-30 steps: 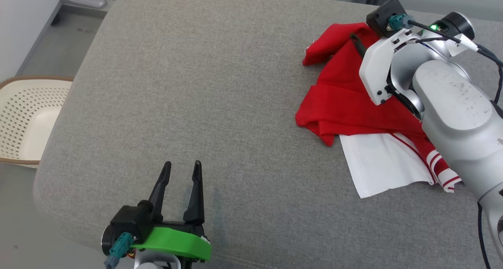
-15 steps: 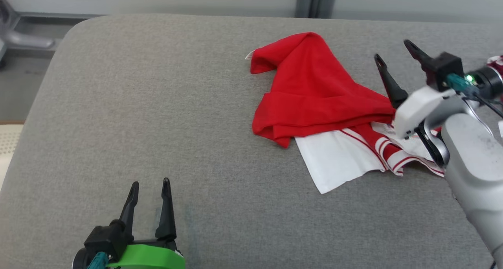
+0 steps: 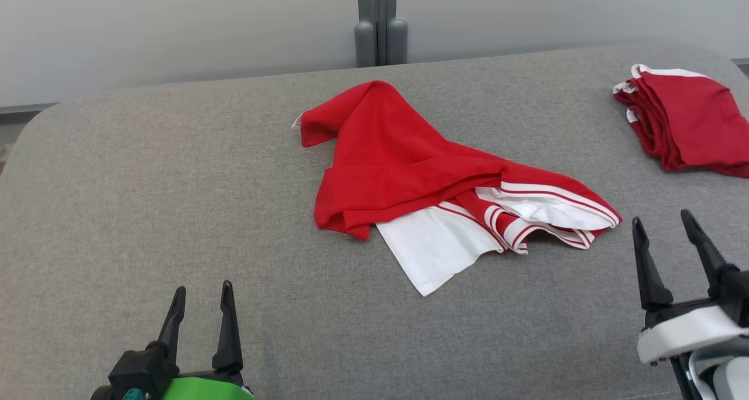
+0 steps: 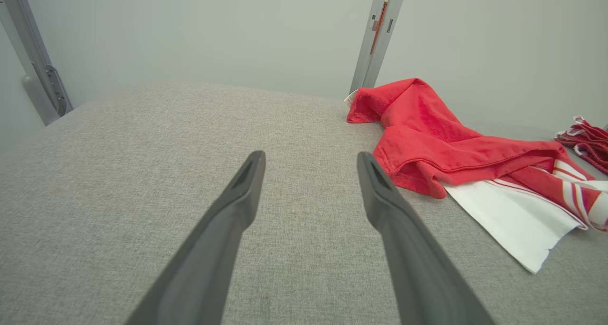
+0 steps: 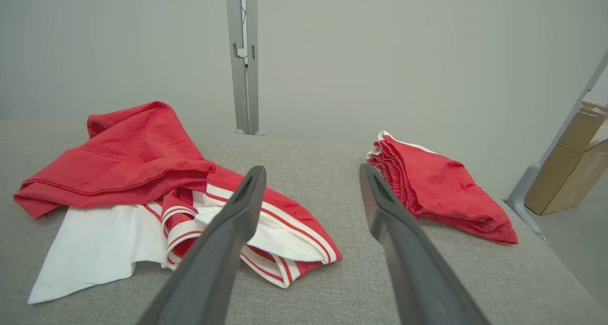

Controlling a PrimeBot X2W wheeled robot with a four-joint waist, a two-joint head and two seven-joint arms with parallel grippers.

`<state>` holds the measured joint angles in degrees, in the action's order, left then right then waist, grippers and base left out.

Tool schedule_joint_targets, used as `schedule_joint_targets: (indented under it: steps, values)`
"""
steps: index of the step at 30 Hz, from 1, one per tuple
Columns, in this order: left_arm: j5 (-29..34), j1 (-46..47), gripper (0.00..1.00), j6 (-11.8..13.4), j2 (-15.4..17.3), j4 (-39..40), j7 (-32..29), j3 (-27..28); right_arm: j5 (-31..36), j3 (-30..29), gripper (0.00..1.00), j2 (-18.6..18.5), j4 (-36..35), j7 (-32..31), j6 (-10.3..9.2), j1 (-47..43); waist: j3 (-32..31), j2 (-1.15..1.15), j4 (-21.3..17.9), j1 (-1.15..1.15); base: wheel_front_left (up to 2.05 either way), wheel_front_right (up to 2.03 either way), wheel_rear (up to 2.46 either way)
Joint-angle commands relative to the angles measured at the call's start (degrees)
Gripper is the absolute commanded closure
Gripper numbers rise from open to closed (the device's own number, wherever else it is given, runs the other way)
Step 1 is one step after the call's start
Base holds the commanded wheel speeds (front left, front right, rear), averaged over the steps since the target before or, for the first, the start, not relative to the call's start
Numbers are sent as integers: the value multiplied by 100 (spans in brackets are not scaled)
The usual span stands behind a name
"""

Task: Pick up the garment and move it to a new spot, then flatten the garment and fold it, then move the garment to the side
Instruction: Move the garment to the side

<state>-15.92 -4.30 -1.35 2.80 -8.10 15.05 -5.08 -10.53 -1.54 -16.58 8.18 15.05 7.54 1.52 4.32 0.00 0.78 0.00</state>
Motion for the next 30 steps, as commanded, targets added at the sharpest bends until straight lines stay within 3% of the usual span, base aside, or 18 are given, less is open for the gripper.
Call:
schedule_joint_targets:
  steps: [1, 9, 16, 22, 30]
  values:
    - [74, -113, 0, -21, 19, -28, 16, 50, 43, -67, 0, 120, -207, 15, -10, -241, -170, 0, -163, 0, 0, 0, 0]
    - [85, -334, 0, -29, 19, -108, 16, 141, 237, -374, 0, 544, -584, 15, -11, -995, -317, 0, -182, 0, 0, 0, 0]
    - [148, -317, 0, -106, 19, -205, 16, 53, 212, -519, 0, 648, -586, 15, -11, -982, -307, 0, -115, 0, 0, 0, 0]
    - [535, 330, 0, -350, 20, -566, 16, -222, 173, -379, 0, 629, -657, 16, -11, -718, -23, 0, -232, 0, 0, 0, 0]
    - [944, 1833, 0, -576, 191, -2070, 9, -863, 159, -214, 0, 605, -800, 16, -11, -352, 499, 0, -630, 0, 0, 0, 0]
